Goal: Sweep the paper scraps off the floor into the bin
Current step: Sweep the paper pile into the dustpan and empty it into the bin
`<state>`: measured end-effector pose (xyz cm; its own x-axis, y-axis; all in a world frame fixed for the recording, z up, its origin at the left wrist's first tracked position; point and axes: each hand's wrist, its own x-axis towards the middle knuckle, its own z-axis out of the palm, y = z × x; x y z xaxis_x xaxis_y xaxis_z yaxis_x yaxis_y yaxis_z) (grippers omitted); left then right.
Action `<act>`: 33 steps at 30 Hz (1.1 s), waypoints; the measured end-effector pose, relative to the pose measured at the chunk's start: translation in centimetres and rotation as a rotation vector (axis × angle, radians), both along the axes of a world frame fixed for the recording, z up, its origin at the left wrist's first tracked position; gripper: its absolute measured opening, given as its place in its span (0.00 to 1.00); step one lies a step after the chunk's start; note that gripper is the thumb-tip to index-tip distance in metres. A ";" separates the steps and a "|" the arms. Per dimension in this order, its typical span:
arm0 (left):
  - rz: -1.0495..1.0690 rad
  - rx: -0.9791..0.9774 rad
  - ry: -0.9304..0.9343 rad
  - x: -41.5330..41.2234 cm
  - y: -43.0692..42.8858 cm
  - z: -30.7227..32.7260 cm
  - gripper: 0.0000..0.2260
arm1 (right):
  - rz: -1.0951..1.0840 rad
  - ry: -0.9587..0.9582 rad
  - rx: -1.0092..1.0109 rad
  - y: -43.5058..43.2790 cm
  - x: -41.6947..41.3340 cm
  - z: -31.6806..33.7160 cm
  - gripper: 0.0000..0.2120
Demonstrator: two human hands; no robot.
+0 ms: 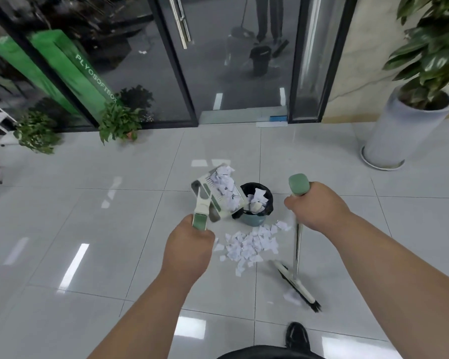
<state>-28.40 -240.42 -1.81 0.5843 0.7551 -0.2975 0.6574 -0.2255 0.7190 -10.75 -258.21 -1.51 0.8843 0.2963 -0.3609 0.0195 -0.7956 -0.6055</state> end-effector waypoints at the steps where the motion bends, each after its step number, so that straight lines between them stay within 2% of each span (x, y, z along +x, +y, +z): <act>1: -0.045 0.053 0.041 0.7 -0.8 -0.7 0.10 | 0.006 0.006 0.003 -0.4 0.8 0.0 0.13; 5: -0.271 0.245 0.280 2.3 -4.0 -4.4 0.03 | 0.014 0.034 0.021 -2.1 3.2 -0.1 0.13; 8: -0.423 0.345 0.408 3.7 -5.9 -6.6 0.10 | 0.023 0.055 0.040 -3.2 4.6 -0.4 0.14; 13: -0.591 0.439 0.537 5.4 -8.0 -8.2 0.16 | 0.027 0.063 0.058 -4.2 6.3 -0.7 0.14; 24: -0.806 0.571 0.663 5.0 -9.3 -8.4 0.21 | -0.008 0.078 0.065 -6.0 7.9 -1.8 0.11; 33: -0.853 0.676 0.691 4.9 -8.6 -6.3 0.22 | 0.002 0.082 0.084 -6.2 8.5 -1.8 0.13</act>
<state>-23.48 -249.01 -8.15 0.8330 0.3393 -0.4371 0.3140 -0.9403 -0.1315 -2.27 -264.45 -3.29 0.8522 0.3300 -0.4061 -0.0317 -0.7421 -0.6695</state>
